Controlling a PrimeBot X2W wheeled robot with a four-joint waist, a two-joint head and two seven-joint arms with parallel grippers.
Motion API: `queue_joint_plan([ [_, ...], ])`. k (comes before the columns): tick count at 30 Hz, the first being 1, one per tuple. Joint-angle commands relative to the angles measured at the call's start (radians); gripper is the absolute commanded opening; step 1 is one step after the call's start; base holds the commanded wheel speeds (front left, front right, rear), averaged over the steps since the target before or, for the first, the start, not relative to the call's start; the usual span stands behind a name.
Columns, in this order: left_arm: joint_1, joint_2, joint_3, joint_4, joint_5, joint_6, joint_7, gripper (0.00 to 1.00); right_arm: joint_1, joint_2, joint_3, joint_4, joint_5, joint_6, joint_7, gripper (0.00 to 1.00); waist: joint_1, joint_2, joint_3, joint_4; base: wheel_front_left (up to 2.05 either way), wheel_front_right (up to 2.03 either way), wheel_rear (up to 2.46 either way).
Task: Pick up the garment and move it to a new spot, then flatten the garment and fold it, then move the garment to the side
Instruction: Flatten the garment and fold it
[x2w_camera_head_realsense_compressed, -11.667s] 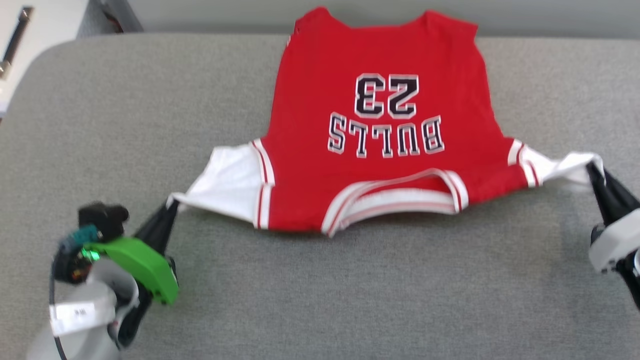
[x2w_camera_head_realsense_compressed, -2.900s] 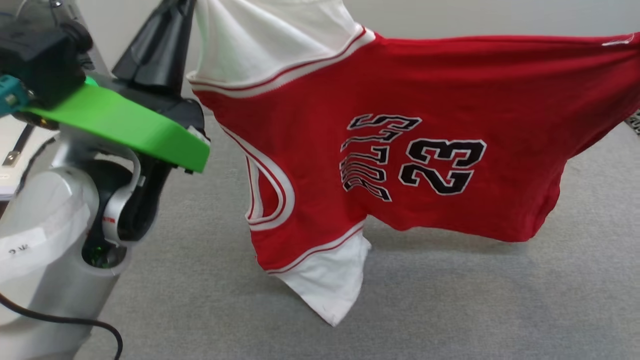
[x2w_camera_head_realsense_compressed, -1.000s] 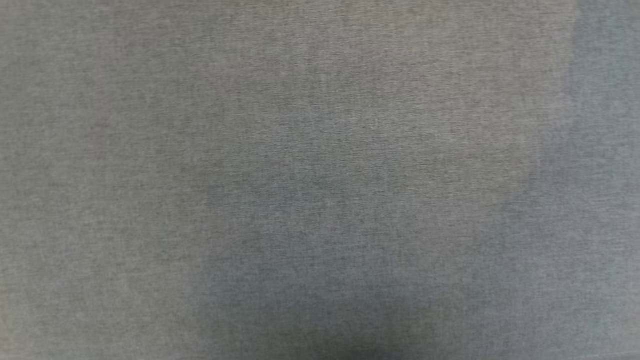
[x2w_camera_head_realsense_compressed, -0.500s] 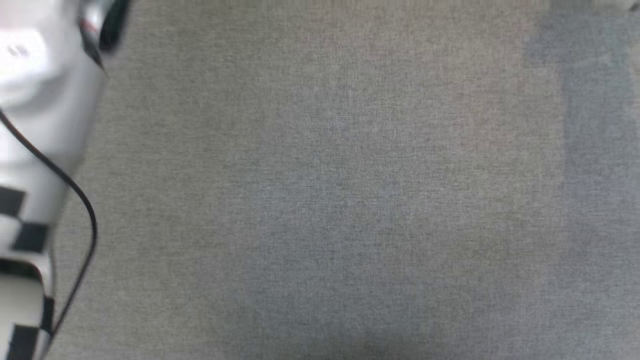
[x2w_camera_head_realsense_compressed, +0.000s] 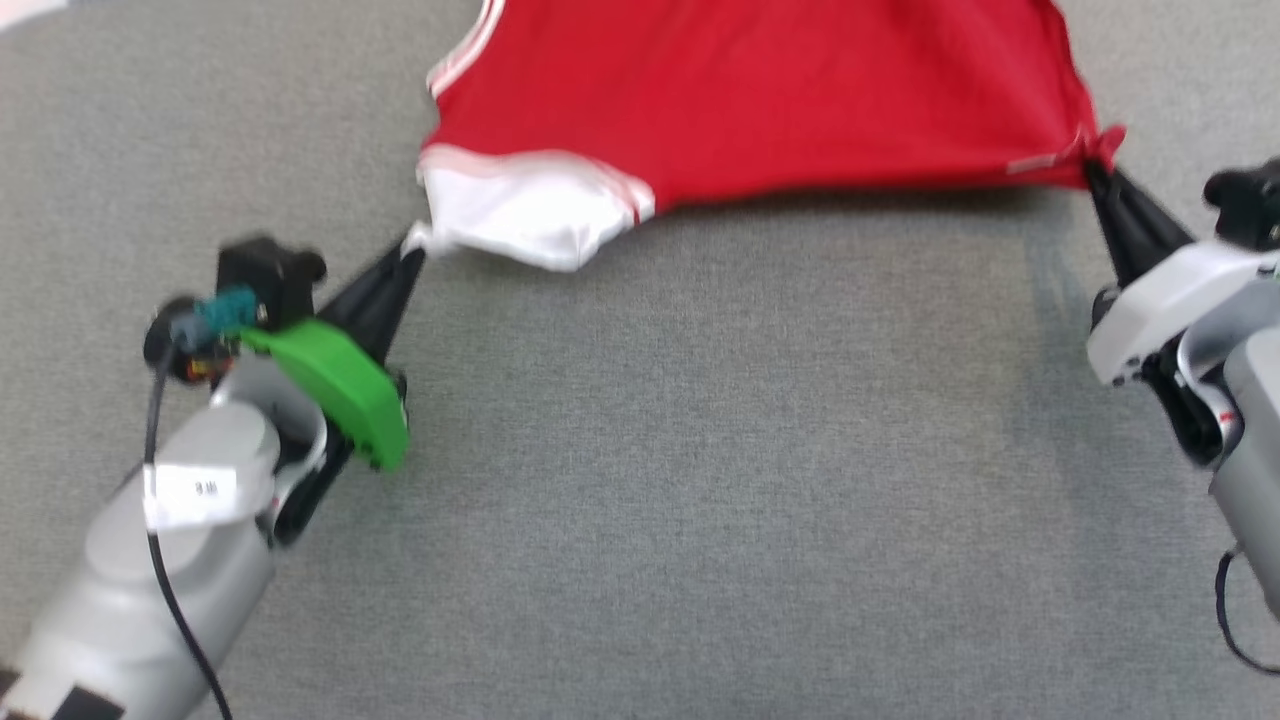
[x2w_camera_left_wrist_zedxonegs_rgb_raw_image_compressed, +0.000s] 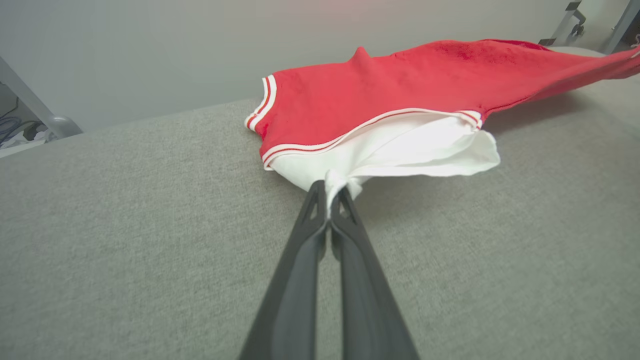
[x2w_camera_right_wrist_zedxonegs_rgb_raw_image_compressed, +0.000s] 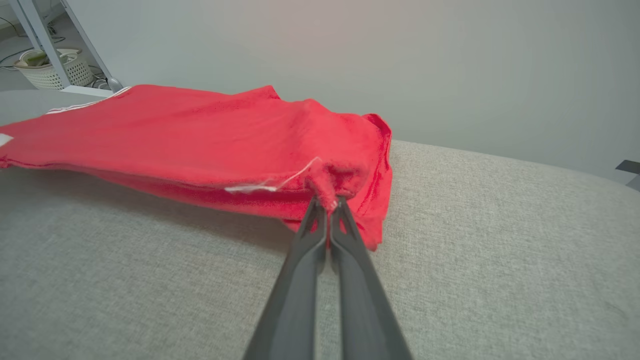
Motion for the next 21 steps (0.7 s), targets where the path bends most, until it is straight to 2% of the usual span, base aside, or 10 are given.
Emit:
queue_joint_plan([
  [1,0.052,0.019,-0.014,-0.009,-0.009,-0.002,0.001,0.0,0.04,0.001,0.0,-0.005,0.028,-0.002,-0.009,0.0,0.0001,0.0,-0.098,0.016,0.0,0.0,0.0],
  [14,0.353,0.065,-0.077,-0.076,-0.061,0.015,0.005,0.0,0.313,0.022,-0.03,0.005,0.155,-0.002,-0.02,0.0,0.0001,0.0,-0.252,0.025,0.0,0.0,0.0],
  [21,0.47,0.091,-0.115,-0.153,-0.073,0.037,0.025,0.0,0.45,0.023,-0.071,-0.05,0.193,-0.002,-0.024,0.0,0.0001,0.0,-0.326,0.02,0.0,0.0,0.0],
])
